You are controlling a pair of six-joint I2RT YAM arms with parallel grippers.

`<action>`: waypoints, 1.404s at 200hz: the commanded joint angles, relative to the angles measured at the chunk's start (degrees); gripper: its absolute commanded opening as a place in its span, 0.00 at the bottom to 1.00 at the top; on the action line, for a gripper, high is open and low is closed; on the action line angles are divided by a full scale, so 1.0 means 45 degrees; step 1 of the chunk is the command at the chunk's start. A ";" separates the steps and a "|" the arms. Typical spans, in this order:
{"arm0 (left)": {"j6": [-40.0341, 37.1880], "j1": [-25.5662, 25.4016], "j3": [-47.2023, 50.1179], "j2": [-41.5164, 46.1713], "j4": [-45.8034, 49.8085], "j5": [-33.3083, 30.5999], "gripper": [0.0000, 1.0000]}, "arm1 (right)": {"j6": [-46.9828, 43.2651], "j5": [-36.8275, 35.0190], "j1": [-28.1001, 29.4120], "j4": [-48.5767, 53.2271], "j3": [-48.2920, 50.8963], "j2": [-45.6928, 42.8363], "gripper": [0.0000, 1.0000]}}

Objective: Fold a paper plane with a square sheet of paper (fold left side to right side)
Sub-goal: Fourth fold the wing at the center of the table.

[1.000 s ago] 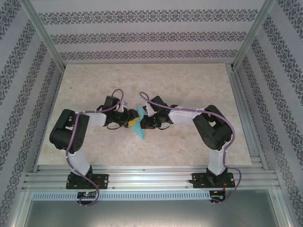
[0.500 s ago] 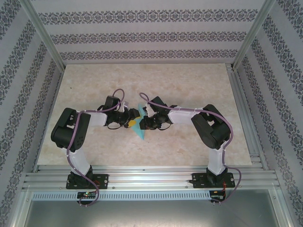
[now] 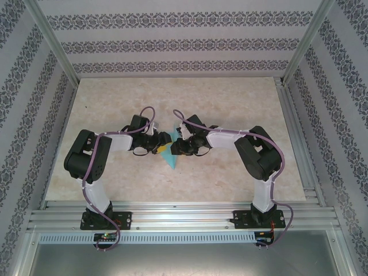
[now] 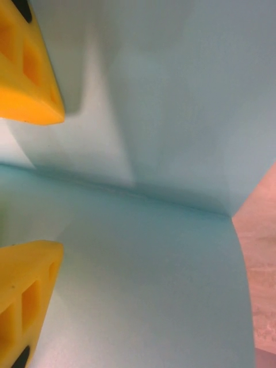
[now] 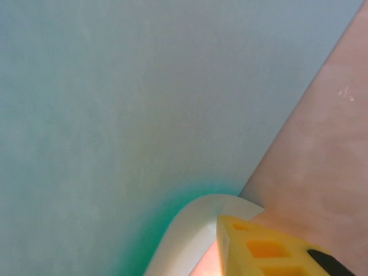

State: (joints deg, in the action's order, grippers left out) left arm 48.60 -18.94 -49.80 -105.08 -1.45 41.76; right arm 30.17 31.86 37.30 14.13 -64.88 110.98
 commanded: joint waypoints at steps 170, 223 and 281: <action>-0.0504 -0.0124 0.0461 -0.0261 0.1773 -0.1548 0.56 | -0.0143 0.0637 -0.0459 0.0246 -0.0561 -0.0515 0.01; -0.0856 0.0012 0.0029 0.0941 0.2786 -0.1510 0.55 | -0.0260 0.1054 -0.0649 -0.0169 -0.0550 0.0253 0.01; -0.1344 0.0019 -0.0524 0.1500 0.3773 -0.1354 0.56 | -0.0310 0.1612 -0.0713 -0.0402 -0.0777 0.0436 0.02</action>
State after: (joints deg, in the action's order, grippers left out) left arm 45.54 -19.16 -50.02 -100.55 10.72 36.69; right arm 30.06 36.64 34.70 14.68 -66.32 112.42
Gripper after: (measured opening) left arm 0.554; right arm 0.046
